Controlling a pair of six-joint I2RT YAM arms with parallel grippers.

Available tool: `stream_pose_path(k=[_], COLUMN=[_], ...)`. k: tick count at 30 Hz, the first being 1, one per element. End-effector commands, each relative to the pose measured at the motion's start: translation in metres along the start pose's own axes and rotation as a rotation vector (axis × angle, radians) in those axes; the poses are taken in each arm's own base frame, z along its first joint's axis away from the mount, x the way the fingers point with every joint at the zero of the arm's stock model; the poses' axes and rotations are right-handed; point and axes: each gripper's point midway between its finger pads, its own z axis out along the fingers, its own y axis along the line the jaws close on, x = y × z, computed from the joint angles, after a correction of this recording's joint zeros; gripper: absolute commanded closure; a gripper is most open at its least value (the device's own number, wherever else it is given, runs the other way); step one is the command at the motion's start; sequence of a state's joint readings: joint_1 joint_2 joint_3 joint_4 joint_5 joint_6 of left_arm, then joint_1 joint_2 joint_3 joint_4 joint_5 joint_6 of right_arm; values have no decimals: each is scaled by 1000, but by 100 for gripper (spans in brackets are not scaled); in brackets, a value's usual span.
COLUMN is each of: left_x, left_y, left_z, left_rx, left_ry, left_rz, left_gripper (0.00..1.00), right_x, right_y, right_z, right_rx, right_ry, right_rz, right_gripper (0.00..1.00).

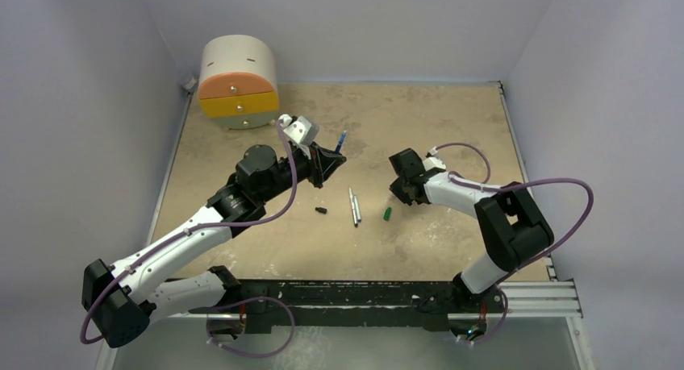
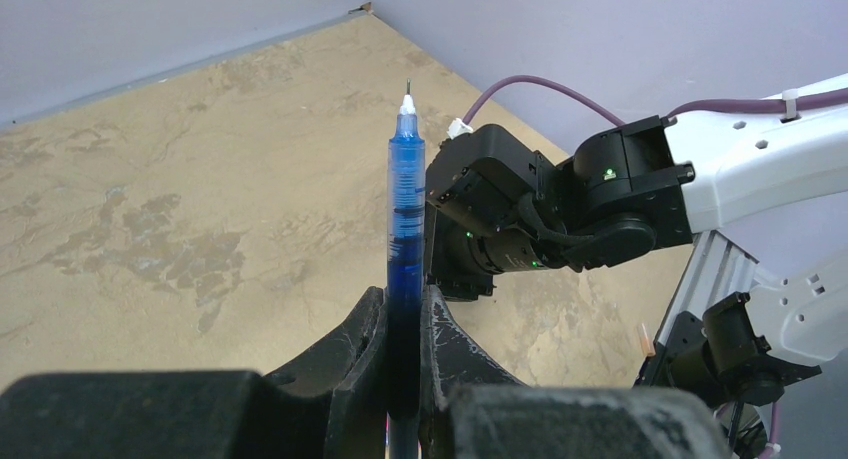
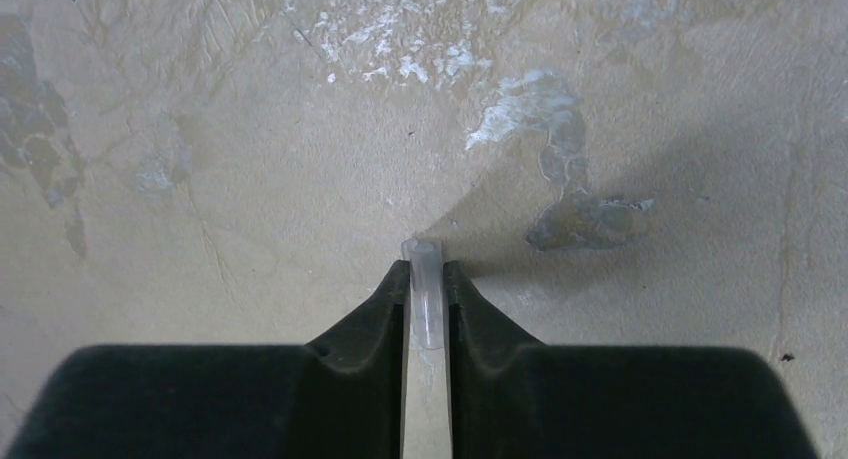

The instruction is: Insert the pens into the pen caps

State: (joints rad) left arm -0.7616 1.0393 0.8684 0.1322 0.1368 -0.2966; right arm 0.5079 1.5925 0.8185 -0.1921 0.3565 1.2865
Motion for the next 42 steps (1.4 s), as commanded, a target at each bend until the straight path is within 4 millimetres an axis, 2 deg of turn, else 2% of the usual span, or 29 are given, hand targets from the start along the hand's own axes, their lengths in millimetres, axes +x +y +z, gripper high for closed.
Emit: stream_pose_path(k=[1, 5, 9, 12, 15, 16, 21, 26, 31, 35, 38, 42], left_x=[-10, -10, -10, -12, -13, -12, -10, -10, -8, -13, -20, -22], left_y=[-3, -4, -4, -5, -5, -6, -10, -30, -48, -59, -66, -75], left_z=[-2, -3, -3, -4, -5, -5, -4, -4, -6, -8, -11, -13], left_rx=[7, 7, 8, 9, 12, 15, 39, 157, 266, 331, 373, 424], left_ry=[-32, -31, -31, -35, -38, -37, -33, -70, -92, -150, -204, -238], left_rz=[-5, -6, -8, -10, -11, -12, -14, -45, -87, -152, -194, -236], left_gripper=[100, 100, 100, 100, 100, 100, 100, 100, 100, 100, 100, 100], right_x=[-2, -4, -6, -20, -33, -35, -58, -73, -92, -108, -109, -107], right_y=[-7, -4, 9, 29, 56, 60, 86, 110, 135, 148, 152, 148], right_z=[4, 1, -8, -29, -67, -74, -137, -202, -258, -302, -334, -368], right_rx=[42, 15, -62, -186, -388, -428, -683, -942, -1089, -1226, -1364, -1532], right_ry=[-8, -14, -6, -50, -85, -96, -200, -303, -373, -462, -500, -588], right_rz=[-25, -55, -68, -86, -118, -135, -194, -262, -298, -288, -286, -302], right_gripper=[87, 100, 100, 100, 100, 100, 100, 100, 100, 100, 100, 100])
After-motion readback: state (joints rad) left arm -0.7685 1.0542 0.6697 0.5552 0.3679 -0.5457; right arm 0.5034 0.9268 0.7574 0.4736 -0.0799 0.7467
